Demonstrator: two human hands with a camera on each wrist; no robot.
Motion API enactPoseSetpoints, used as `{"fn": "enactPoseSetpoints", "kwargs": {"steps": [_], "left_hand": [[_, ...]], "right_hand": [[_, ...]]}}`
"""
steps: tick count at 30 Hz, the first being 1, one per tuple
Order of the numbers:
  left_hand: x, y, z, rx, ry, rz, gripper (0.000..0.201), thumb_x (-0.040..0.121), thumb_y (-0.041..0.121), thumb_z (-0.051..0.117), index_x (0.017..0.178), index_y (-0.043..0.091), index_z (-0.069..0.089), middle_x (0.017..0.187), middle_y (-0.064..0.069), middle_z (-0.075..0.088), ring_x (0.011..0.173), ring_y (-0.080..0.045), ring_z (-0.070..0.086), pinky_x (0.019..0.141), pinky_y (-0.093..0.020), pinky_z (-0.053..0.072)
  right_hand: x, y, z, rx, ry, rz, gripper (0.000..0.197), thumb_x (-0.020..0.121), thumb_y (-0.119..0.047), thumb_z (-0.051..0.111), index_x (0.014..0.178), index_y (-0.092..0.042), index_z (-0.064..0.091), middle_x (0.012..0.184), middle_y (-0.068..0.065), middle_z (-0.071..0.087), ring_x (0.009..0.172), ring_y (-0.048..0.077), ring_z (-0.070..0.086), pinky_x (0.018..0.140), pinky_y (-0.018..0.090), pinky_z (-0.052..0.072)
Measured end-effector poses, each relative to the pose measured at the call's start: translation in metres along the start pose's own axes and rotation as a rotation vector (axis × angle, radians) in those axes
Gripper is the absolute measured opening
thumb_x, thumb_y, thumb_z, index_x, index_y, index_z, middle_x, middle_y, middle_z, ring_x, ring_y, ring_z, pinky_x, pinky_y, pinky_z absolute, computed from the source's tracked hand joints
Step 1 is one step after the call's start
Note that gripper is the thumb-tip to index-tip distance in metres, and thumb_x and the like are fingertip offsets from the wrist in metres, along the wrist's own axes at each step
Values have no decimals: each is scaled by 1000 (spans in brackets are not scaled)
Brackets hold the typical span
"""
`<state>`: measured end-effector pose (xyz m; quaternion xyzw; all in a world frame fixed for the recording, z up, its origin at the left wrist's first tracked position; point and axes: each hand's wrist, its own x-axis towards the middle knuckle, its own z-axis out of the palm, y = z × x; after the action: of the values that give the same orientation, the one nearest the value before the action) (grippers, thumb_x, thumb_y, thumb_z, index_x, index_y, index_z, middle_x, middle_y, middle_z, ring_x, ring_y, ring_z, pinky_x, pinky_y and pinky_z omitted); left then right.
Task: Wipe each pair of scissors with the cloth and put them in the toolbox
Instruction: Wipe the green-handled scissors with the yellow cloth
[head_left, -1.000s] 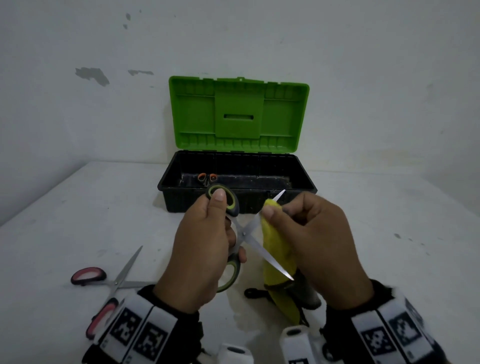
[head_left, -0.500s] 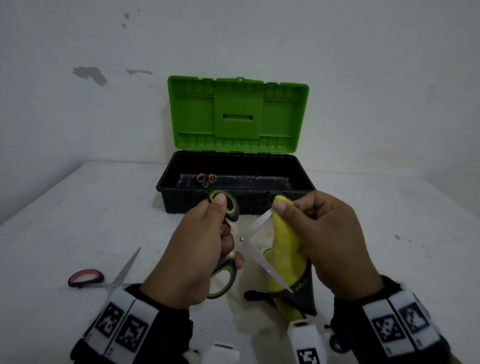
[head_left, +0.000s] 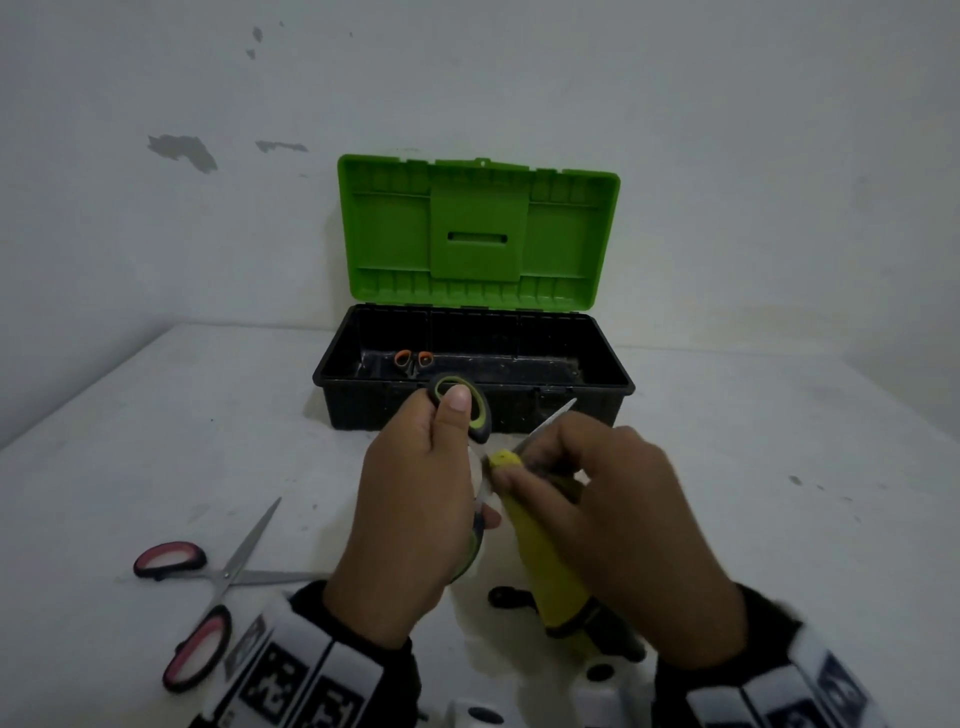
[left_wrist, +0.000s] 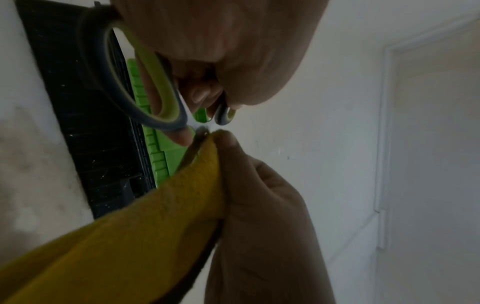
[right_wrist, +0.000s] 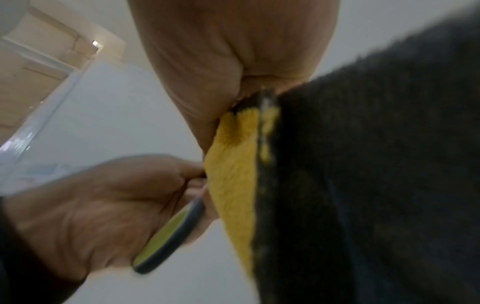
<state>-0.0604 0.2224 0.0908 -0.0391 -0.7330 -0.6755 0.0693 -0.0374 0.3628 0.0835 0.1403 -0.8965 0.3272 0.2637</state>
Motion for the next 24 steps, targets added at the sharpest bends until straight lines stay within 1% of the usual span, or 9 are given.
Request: {"fn": "enactPoseSetpoints", "kwargs": {"steps": [2, 3, 7, 11, 13, 16, 18, 21, 24], "left_hand": [[-1, 1, 1, 60, 0, 42, 34, 99, 42, 37, 82, 18, 54, 50, 5, 42, 34, -7, 48, 51, -43, 57], [-2, 2, 0, 70, -3, 57, 34, 99, 42, 37, 81, 18, 53, 48, 6, 43, 34, -7, 47, 50, -44, 57], [-1, 0, -1, 76, -9, 79, 35, 99, 42, 37, 78, 16, 50, 44, 8, 43, 34, -8, 44, 51, -50, 56], [-1, 0, -3, 176, 33, 148, 40, 95, 48, 35, 79, 15, 51, 52, 3, 46, 41, -7, 47, 50, -43, 54], [0, -2, -3, 173, 39, 160, 41, 94, 48, 36, 79, 13, 51, 53, 2, 45, 39, -6, 47, 48, -41, 54], [-1, -4, -3, 97, 20, 113, 37, 98, 43, 38, 80, 14, 51, 49, 6, 44, 34, -7, 47, 48, -48, 55], [-3, -4, -3, 92, 25, 107, 36, 98, 43, 37, 79, 17, 51, 48, 7, 44, 34, -6, 47, 49, -51, 55], [-4, -5, -4, 82, 23, 119, 36, 98, 43, 37, 76, 17, 50, 48, 5, 42, 35, -9, 48, 47, -47, 55], [-5, -6, -7, 83, 6, 131, 37, 97, 44, 39, 77, 15, 51, 53, -1, 38, 38, -16, 49, 43, -37, 54]], "right_hand": [[-3, 1, 8, 13, 1, 18, 21, 77, -47, 65, 72, -28, 60, 65, -17, 58, 83, 4, 56, 70, 2, 40], [-3, 2, 10, 49, 21, 39, 21, 78, -44, 67, 71, -26, 60, 65, -15, 58, 82, 5, 56, 68, 4, 41], [4, 7, 9, 98, 136, 118, 21, 78, -34, 77, 67, -23, 62, 65, -13, 60, 73, 3, 58, 61, 5, 41], [-2, -5, 16, 112, 75, 81, 22, 80, -33, 75, 67, -22, 61, 61, -15, 58, 75, 6, 58, 62, 8, 44], [-3, -5, 17, 107, 87, 83, 22, 81, -33, 75, 68, -22, 61, 62, -13, 58, 76, 8, 57, 62, 9, 44], [2, 1, 15, 97, 178, 136, 22, 80, -32, 76, 67, -22, 61, 62, -13, 58, 77, 5, 58, 61, 6, 43], [1, 0, 16, 105, 184, 142, 22, 80, -32, 76, 67, -22, 62, 63, -13, 59, 76, 5, 58, 62, 7, 43], [-2, -3, 17, 103, 136, 111, 21, 80, -34, 73, 69, -21, 62, 65, -12, 59, 77, 6, 58, 64, 9, 46], [1, 3, 11, 88, 173, 146, 22, 80, -34, 75, 67, -25, 60, 62, -17, 57, 74, 0, 58, 61, 6, 43]]}}
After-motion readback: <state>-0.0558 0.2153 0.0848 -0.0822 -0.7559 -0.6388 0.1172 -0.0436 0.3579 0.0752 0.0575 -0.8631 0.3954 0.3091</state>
